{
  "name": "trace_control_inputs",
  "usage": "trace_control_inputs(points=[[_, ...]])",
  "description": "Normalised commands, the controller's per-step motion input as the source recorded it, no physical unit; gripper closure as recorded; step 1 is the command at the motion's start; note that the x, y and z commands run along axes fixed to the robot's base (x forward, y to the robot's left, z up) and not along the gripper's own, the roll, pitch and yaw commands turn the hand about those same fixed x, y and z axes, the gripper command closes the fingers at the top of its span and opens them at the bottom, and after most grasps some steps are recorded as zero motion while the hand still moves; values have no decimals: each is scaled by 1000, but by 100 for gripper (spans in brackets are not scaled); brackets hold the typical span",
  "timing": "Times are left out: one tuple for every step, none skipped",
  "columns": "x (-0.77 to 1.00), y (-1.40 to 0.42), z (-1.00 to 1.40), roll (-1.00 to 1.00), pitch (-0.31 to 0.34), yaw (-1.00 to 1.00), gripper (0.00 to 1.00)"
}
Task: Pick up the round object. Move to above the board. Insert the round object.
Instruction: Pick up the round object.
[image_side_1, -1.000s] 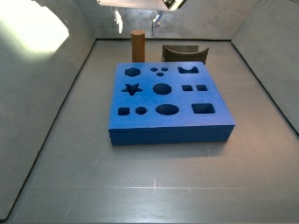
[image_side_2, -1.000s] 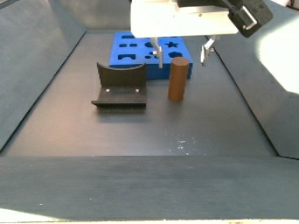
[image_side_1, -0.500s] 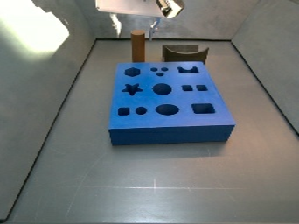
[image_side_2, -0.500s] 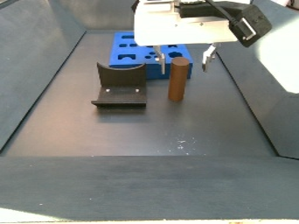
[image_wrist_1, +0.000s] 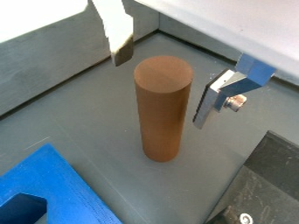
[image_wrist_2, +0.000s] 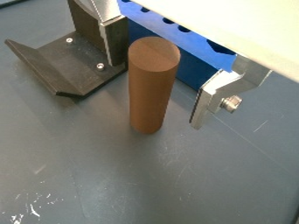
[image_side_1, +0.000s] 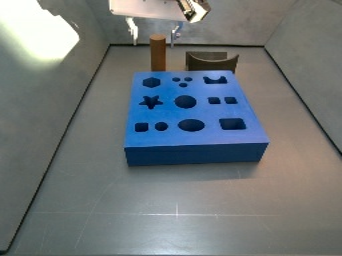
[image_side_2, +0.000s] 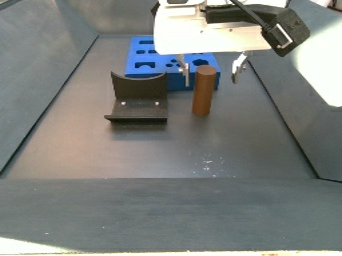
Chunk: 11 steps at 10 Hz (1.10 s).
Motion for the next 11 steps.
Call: trace_control_inputs(points=[[94,-83,-306,0,0,0,0],[77,-100,-251,0,0,0,0],[34,-43,-154,0,0,0,0],[0,0,0,-9,0,0,0],[0,46,0,-40,0,0,0],[0,0,0,-29,-86,0,0],[0,0,0,0,0,0,100],[0,0,0,0,0,0,100],[0,0,0,0,0,0,100],[0,0,0,0,0,0,100],[0,0,0,0,0,0,100]])
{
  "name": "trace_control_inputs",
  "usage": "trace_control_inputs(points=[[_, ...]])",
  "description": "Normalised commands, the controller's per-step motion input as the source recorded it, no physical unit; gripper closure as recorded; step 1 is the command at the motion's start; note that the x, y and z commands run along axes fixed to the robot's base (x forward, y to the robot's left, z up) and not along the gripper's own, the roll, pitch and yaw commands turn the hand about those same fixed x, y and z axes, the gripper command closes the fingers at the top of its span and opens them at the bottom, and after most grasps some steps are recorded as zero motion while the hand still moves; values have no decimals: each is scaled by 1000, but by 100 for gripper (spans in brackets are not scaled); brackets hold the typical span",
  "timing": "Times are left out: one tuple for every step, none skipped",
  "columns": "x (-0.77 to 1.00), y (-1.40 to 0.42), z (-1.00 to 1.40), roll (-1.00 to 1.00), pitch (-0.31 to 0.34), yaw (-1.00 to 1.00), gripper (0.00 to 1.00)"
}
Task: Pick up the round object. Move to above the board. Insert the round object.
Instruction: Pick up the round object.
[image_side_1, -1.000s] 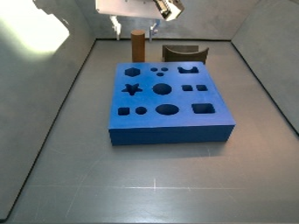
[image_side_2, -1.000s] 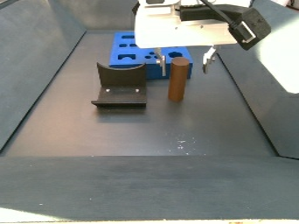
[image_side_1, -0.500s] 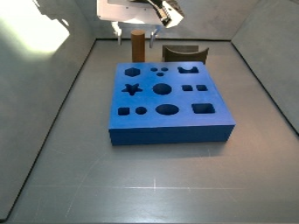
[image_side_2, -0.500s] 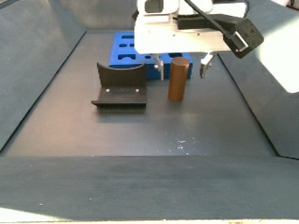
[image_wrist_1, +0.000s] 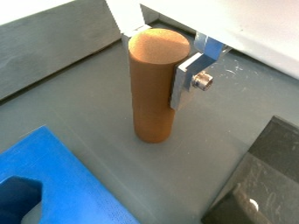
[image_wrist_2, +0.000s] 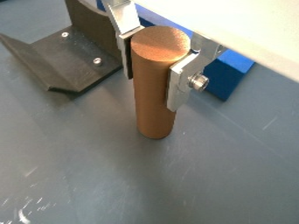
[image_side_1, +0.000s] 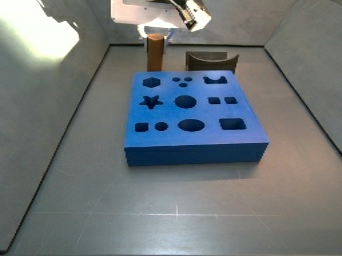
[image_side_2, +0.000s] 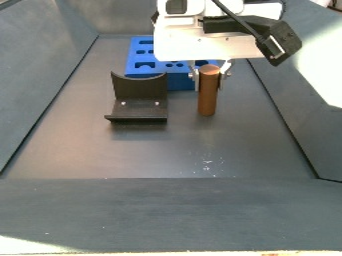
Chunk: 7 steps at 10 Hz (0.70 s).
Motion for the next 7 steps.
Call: trace_control_inputs(points=[[0,0,0,0,0,0,100],[0,0,0,0,0,0,100],[0,0,0,0,0,0,100],[0,0,0,0,0,0,100],[0,0,0,0,0,0,100],[0,0,0,0,0,0,100],[0,0,0,0,0,0,100]])
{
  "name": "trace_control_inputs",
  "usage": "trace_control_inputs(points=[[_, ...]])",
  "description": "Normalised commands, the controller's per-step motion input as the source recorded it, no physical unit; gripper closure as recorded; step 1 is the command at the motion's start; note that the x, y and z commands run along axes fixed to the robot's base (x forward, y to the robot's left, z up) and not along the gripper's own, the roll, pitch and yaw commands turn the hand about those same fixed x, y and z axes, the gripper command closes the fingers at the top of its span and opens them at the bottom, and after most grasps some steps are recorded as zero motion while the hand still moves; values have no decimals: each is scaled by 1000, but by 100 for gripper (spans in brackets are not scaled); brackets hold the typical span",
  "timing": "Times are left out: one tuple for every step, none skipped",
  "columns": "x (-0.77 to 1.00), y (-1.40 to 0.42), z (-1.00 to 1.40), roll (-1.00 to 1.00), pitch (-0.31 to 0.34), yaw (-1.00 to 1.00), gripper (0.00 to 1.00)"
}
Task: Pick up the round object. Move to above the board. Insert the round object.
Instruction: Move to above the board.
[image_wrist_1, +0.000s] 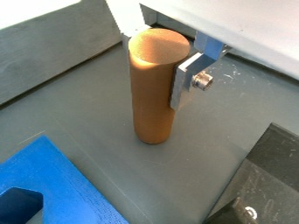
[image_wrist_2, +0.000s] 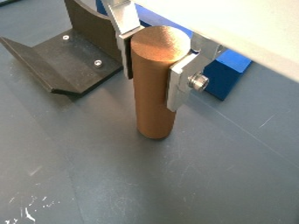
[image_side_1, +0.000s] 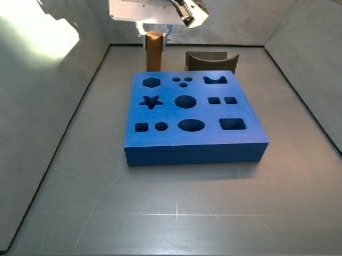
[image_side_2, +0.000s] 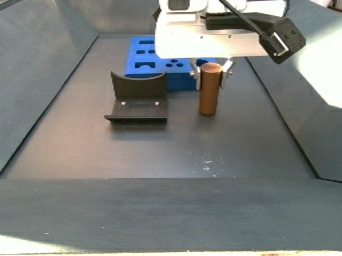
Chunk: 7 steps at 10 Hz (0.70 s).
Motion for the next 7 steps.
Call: trace_control_inputs(points=[[23,-65,1000,-133,31,-179,100],[17,-78,1000,-159,49,-142,100],[5,-72,1000,-149,87,-96,100],[5,-67,1000,-137,84,-82,100],[5,-62,1000,-106,84,-56,100],[5,-59,1000,-93,87,-49,100],[6,-54,1000,-69,98,-42,100]])
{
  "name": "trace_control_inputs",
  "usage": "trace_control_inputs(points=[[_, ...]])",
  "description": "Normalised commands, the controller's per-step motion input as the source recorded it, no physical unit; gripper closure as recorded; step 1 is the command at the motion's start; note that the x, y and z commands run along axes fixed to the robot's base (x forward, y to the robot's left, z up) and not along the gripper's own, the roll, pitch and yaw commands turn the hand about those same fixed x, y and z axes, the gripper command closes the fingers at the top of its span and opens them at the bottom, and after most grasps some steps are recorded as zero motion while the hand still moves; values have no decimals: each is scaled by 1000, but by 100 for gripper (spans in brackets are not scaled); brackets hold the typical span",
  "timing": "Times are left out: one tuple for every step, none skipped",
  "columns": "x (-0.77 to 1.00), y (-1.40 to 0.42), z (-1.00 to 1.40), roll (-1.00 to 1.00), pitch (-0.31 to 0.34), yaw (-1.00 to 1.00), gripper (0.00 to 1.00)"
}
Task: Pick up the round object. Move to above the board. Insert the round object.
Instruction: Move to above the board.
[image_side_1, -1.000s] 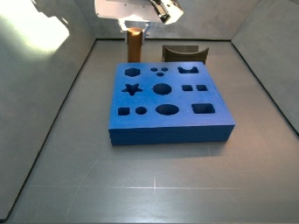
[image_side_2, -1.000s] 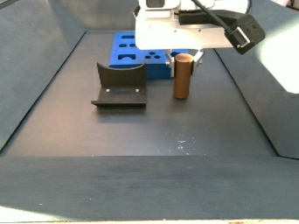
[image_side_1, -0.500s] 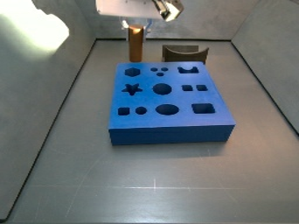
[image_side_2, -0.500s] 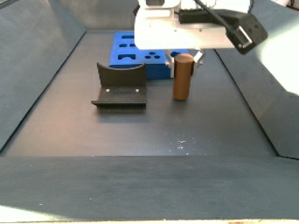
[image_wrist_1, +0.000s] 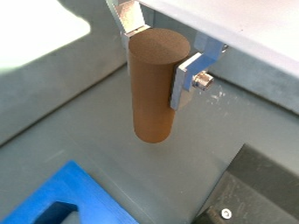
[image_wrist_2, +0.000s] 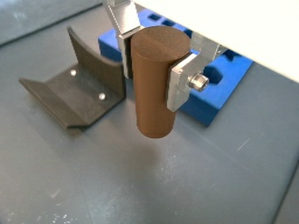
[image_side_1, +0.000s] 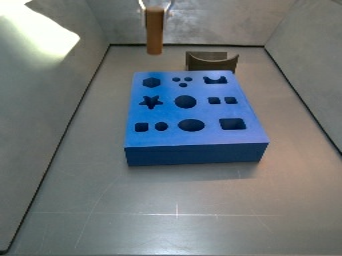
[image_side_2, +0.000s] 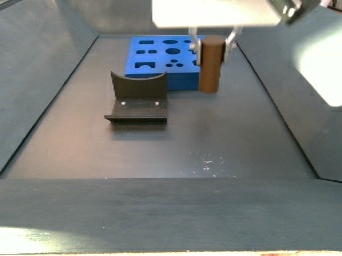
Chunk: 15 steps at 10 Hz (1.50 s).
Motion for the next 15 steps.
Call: trace_control_inputs(points=[[9,-51,1000,-52,109,-40,100],[12,-46,1000,-31,124,-36,100],[15,-42,1000,-16,134,-32,100],[18,-38,1000,3,142,-28,100],[20,-35,1000,17,140,-25,100],[22,-30,1000,34,141,-20,100],[20,-27,934,41,141,-18,100],[16,-18,719,56,139,-14,100],[16,-11,559,66,139,-11,100],[16,-6,348,75,146,-6,100],[15,-5,192,81,150,-4,100],[137,-1000,-224,235,161,40,100],[139,-1000,-226,240,142,45,100],[149,-1000,-230,185,63,32,100],[152,-1000,-232,76,23,15,100]])
